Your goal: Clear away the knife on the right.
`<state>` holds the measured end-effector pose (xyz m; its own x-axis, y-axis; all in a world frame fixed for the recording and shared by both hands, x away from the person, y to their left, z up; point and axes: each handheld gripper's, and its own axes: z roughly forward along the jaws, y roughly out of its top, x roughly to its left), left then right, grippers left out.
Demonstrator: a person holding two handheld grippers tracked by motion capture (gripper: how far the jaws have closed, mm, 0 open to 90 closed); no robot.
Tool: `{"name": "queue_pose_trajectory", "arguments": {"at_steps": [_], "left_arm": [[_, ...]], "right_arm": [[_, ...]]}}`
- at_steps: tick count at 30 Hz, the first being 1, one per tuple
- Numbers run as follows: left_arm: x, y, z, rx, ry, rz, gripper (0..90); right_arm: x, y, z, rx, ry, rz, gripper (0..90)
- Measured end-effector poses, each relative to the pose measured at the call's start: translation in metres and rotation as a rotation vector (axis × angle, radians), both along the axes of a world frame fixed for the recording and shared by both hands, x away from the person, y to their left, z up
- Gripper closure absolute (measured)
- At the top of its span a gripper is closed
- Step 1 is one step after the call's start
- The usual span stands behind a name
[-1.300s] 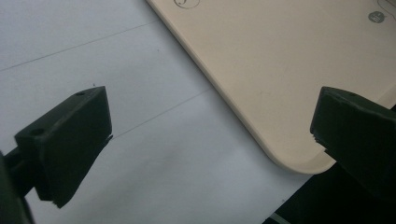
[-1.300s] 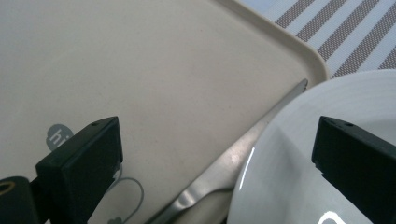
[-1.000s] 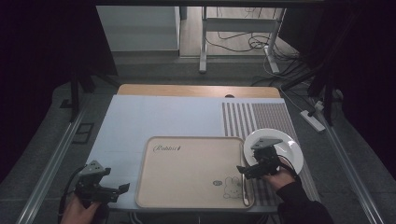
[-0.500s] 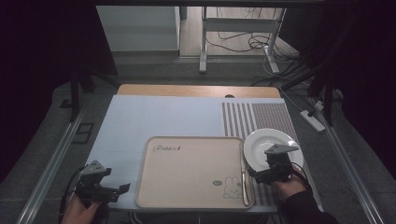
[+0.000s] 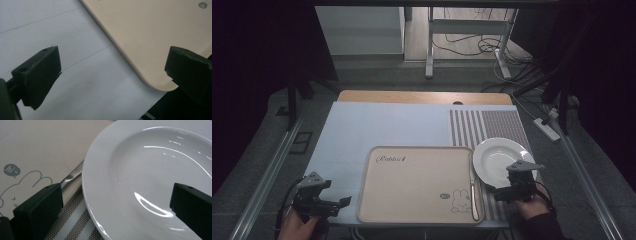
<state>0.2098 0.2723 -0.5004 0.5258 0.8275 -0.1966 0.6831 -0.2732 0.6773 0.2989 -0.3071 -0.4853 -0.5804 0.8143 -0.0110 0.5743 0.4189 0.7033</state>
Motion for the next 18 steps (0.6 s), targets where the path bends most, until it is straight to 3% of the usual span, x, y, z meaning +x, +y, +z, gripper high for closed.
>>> {"name": "queue_pose_trajectory", "arguments": {"at_steps": [18], "left_arm": [[0.000, 0.000, 0.000, -0.004, 0.000, 0.002, 1.8]], "right_arm": [[-0.013, -0.017, 0.002, -0.007, -0.013, -0.049, 0.0]]}}
